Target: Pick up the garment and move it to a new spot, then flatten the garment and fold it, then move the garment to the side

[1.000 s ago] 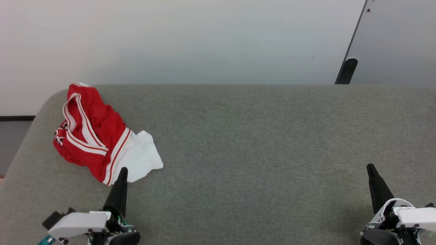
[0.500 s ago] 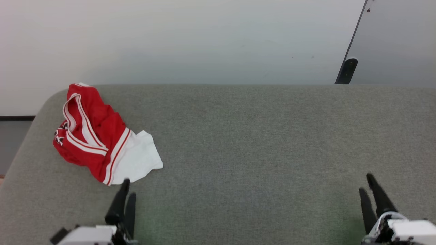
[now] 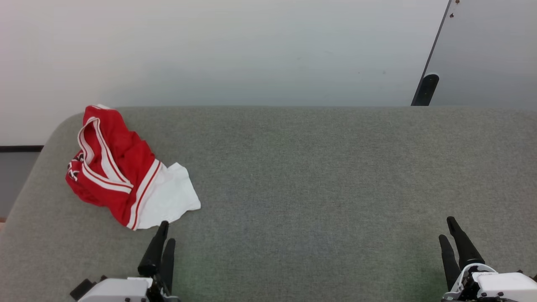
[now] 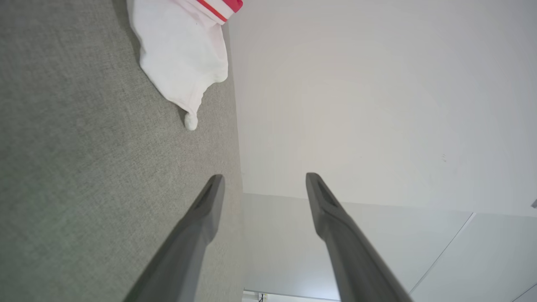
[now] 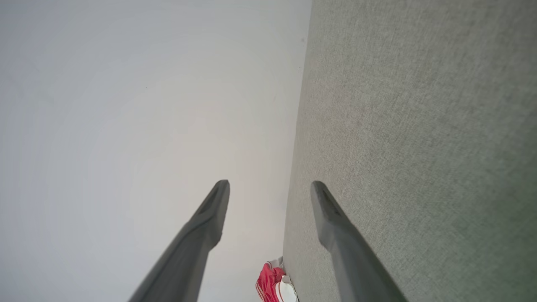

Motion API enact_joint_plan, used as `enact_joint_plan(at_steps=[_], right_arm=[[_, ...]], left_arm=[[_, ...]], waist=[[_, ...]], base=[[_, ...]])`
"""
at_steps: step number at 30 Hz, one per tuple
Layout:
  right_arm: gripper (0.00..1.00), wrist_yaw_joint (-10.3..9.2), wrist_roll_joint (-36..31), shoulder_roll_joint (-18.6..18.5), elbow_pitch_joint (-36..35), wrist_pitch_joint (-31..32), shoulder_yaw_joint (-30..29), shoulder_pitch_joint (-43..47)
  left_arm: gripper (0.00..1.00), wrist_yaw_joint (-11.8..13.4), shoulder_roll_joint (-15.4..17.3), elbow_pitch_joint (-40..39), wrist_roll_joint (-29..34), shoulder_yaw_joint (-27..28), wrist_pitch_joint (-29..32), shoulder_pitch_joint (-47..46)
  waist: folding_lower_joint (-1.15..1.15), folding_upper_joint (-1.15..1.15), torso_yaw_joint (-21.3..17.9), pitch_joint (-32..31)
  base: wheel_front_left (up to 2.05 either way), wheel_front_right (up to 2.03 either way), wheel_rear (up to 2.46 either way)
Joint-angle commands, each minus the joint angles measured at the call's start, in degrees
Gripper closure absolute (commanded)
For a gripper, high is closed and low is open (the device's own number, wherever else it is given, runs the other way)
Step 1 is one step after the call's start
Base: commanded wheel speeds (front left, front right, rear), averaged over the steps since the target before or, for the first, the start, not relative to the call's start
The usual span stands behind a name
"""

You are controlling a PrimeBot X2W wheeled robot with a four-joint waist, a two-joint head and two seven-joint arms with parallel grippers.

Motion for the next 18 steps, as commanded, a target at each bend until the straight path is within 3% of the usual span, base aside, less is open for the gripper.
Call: enact_joint_plan(at_steps=[1, 18], right_arm=[[0.0, 0.03, -1.13, -0.45, -0.92, -0.3, 0.26, -2.07], [0.0, 0.04, -6.1, -1.58, -1.46, -1.82, 1.78, -4.33]], left_arm=[[0.0, 0.14, 0.33, -1.13, 0.54, -0.5, -0.44, -2.04], [0.0, 0.55, 1.73, -1.66, 4.03, -3.54, -3.25, -4.43]], waist=[[0.0, 0.0, -0.03, -0.08], [0.0, 0.0, -0.19, -0.64]], base=[[0.0, 0.0, 0.0], [0.0, 0.0, 0.0]])
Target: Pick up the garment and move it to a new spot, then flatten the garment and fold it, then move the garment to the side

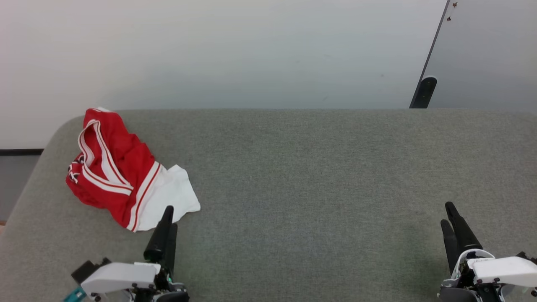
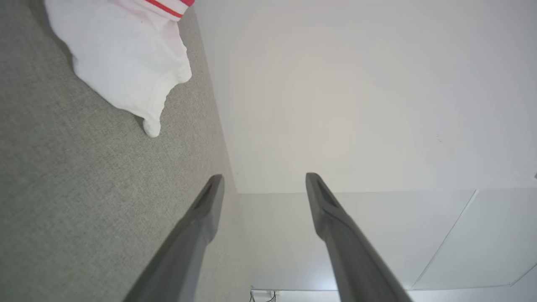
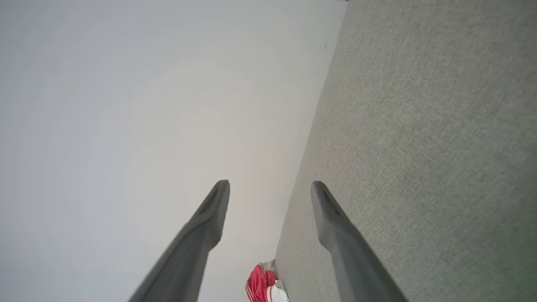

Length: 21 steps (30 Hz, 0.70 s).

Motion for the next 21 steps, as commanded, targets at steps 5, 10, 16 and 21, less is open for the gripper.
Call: enact_joint_plan(at_steps=[5, 10, 16, 21], right_arm=[[0.0, 0.04, -4.01, -1.35, -1.31, -1.53, 1.29, -2.39], [0.0, 0.04, -7.06, -2.1, -1.34, -2.57, 2.26, -2.84], [0.0, 0.04, -13.62, -3.49, -0.84, -4.72, 3.99, -3.37], [0.0, 0.04, -20.93, -4.53, -0.01, -6.57, 5.35, -4.18]], left_arm=[[0.0, 0.38, 1.7, -0.69, 4.65, -1.9, -2.95, -2.7], [0.0, 0.72, 2.86, -0.44, 8.77, -3.62, -4.79, -3.31], [0.0, 1.78, 4.46, -0.17, 16.43, -6.13, -7.05, -4.08], [0.0, 3.16, 5.65, 0.03, 24.01, -8.11, -8.23, -4.57]], waist=[[0.0, 0.0, -0.02, -0.19], [0.0, 0.0, -0.03, -0.34], [0.0, 0.0, -0.04, -0.59], [0.0, 0.0, -0.1, -0.77]], base=[[0.0, 0.0, 0.0], [0.0, 0.0, 0.0], [0.0, 0.0, 0.0], [0.0, 0.0, 0.0]])
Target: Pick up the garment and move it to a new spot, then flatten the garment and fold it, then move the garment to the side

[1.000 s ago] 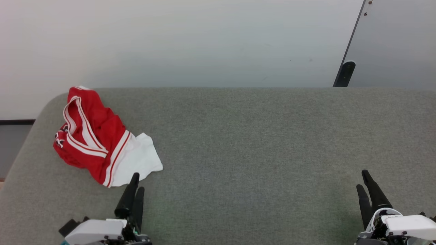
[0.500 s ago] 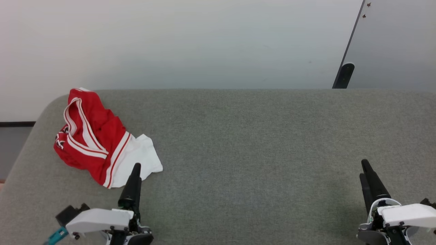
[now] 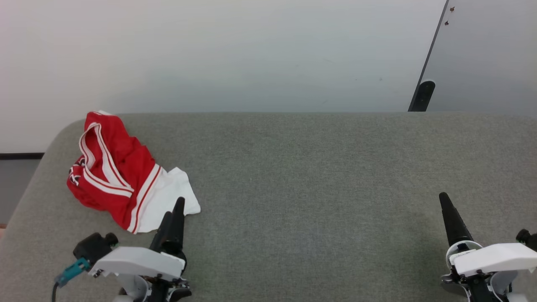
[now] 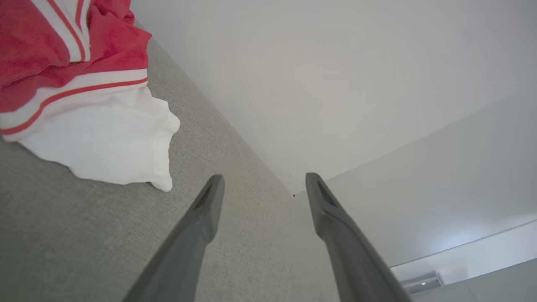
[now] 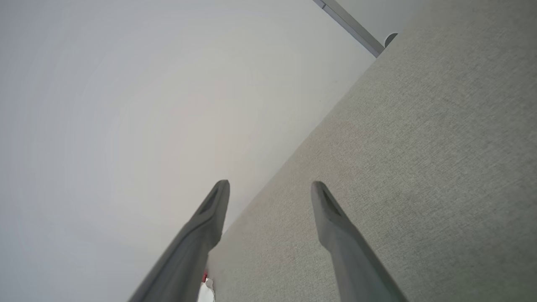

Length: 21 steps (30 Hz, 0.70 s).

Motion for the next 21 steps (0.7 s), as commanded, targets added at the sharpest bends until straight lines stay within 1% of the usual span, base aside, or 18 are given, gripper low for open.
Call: enact_joint_plan(at_steps=[1, 4, 6, 9, 14, 21], right_arm=[[0.0, 0.04, -2.88, -0.7, -0.26, -0.71, 0.54, -2.04], [0.0, 0.04, -7.7, -1.15, 0.23, -1.64, 0.99, -2.33], [0.0, 0.04, -11.37, -1.48, 0.53, -2.22, 1.18, -2.56], [0.0, 0.04, -16.31, -1.58, 0.82, -2.83, 1.37, -2.89], [0.0, 0.04, -22.66, -1.14, 0.97, -3.11, 1.35, -3.24], [0.0, 0.04, -28.11, -0.59, 0.34, -2.97, 1.19, -3.46]], left_arm=[[0.0, 0.51, 0.7, -0.48, 2.87, -0.67, -0.56, -1.45], [0.0, 1.24, 1.19, -0.95, 7.69, -1.05, -1.09, -1.66], [0.0, 2.24, 1.76, -1.51, 12.26, -1.5, -1.44, -1.74], [0.0, 2.84, 1.57, -1.94, 16.48, -1.65, -1.95, -1.47], [0.0, 2.77, 1.49, -2.16, 22.07, -1.69, -2.7, -1.32], [0.0, 2.47, 1.22, -2.84, 28.98, -1.01, -3.78, -1.48]], waist=[[0.0, 0.0, -0.02, -0.07], [0.0, 0.0, -0.05, -0.18], [0.0, 0.0, -0.06, -0.25], [0.0, 0.0, -0.09, -0.38], [0.0, 0.0, -0.18, -0.54], [0.0, 0.0, -0.28, -0.78]], base=[[0.0, 0.0, 0.0], [0.0, 0.0, 0.0], [0.0, 0.0, 0.0], [0.0, 0.0, 0.0], [0.0, 0.0, 0.0], [0.0, 0.0, 0.0]])
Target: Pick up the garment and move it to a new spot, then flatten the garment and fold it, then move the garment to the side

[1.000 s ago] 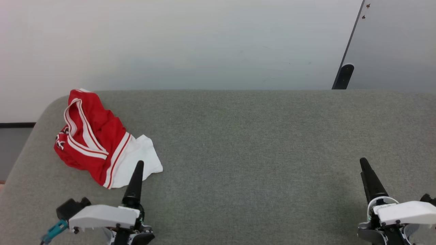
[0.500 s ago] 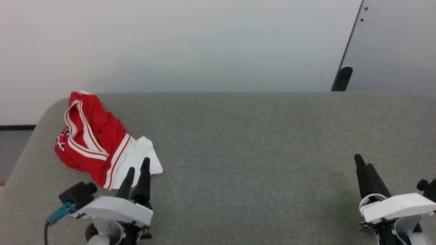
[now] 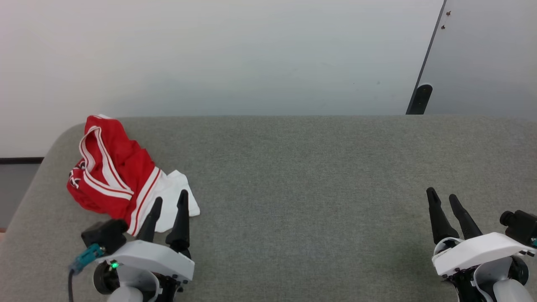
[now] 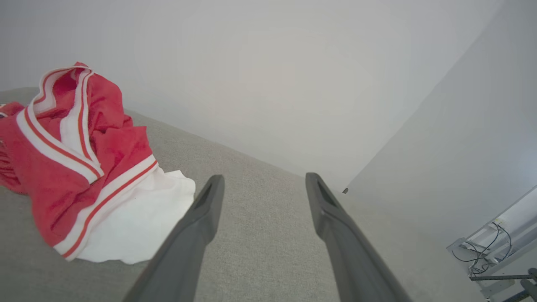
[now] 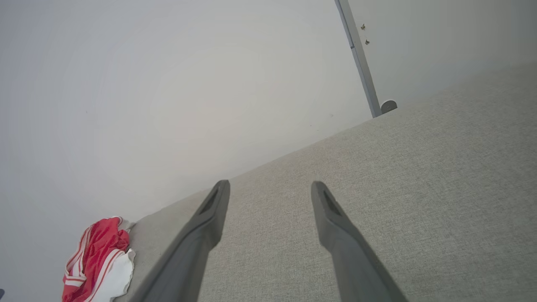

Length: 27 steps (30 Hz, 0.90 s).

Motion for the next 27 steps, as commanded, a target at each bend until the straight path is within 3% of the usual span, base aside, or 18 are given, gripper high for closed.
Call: enact_joint_plan(at_steps=[1, 27], right_arm=[[0.0, 0.04, -1.74, -0.06, -0.72, -0.19, -0.03, -1.34], [0.0, 0.04, -14.14, -0.87, -1.81, -1.23, 0.96, -2.48]], left_arm=[[0.0, -0.17, -0.02, -0.77, 2.24, 0.16, -0.52, -0.86], [0.0, -2.56, -2.19, 0.42, 19.95, 3.1, -3.89, -2.0]], waist=[[0.0, 0.0, -0.02, -0.06], [0.0, 0.0, -0.07, -0.74]], base=[[0.0, 0.0, 0.0], [0.0, 0.0, 0.0]])
